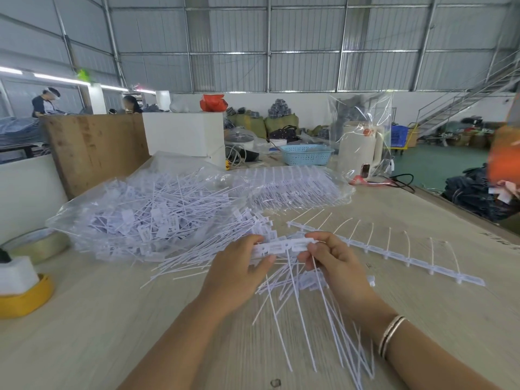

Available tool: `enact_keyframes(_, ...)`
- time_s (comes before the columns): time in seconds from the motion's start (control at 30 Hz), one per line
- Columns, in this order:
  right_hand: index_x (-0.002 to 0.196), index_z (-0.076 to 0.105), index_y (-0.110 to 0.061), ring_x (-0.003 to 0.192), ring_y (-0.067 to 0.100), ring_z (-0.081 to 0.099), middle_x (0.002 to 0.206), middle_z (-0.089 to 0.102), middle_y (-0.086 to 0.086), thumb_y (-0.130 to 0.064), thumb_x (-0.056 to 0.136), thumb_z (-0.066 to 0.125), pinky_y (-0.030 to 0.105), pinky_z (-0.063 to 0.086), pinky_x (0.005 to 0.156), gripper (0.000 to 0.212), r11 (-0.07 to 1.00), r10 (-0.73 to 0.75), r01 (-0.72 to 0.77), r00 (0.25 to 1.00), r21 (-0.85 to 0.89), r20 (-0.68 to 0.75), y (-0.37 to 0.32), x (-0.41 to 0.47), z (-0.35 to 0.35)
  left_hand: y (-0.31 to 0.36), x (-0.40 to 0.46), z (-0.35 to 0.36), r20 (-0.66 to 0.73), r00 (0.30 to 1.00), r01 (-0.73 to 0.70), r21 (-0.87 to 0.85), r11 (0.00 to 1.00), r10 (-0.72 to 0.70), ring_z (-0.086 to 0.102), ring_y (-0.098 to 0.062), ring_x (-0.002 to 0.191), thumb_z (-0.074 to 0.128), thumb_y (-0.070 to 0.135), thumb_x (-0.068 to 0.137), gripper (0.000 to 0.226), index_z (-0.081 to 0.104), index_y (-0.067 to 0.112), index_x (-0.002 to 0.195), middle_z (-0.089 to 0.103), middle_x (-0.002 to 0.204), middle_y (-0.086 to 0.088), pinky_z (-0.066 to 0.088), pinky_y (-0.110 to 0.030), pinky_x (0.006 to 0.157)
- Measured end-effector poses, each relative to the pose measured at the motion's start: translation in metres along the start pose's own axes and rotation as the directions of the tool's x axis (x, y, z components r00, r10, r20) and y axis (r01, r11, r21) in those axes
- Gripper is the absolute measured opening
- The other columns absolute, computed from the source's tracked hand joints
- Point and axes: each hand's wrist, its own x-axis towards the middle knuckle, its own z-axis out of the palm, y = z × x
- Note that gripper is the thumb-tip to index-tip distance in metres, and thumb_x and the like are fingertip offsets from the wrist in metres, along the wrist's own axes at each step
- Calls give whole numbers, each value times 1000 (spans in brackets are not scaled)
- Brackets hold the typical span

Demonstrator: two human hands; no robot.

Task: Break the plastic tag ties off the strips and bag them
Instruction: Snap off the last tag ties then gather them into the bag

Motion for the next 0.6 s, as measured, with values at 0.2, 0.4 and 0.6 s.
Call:
enact_keyframes(0.2, 97, 57, -8, 52, 13, 53, 64, 65, 5, -8, 83, 52, 21, 48, 57, 15, 955, 2, 8, 999, 297, -33, -4, 5, -4, 1, 10, -4, -35, 978, 139, -620, 772, -205, 59, 5, 90, 35, 54, 90, 25, 50, 47, 108, 61, 102, 19, 42, -5, 64)
enact_keyframes(0.4, 87, 64, -9, 49, 14, 52, 57, 59, 5, -4, 79, 54, 20, 49, 52, 13, 898, 76, -28, 993, 438, -92, -5, 6, -6, -1, 8, 23, 57, 997, -52, 100, 994, 46, 50, -5, 104, 46, 39, 95, 25, 64, 29, 108, 55, 108, 16, 36, -29, 95)
enact_keyframes(0.6, 87, 63, -9, 49, 13, 53, 56, 59, 5, -2, 78, 56, 20, 49, 52, 13, 908, 89, -22, 986, 419, -142, -3, 10, -17, 12, 13, 39, 324, 945, -72, 318, 945, -38, 32, -18, 133, 50, 59, 83, 66, 32, 32, 140, 34, 144, 6, 24, -38, 105)
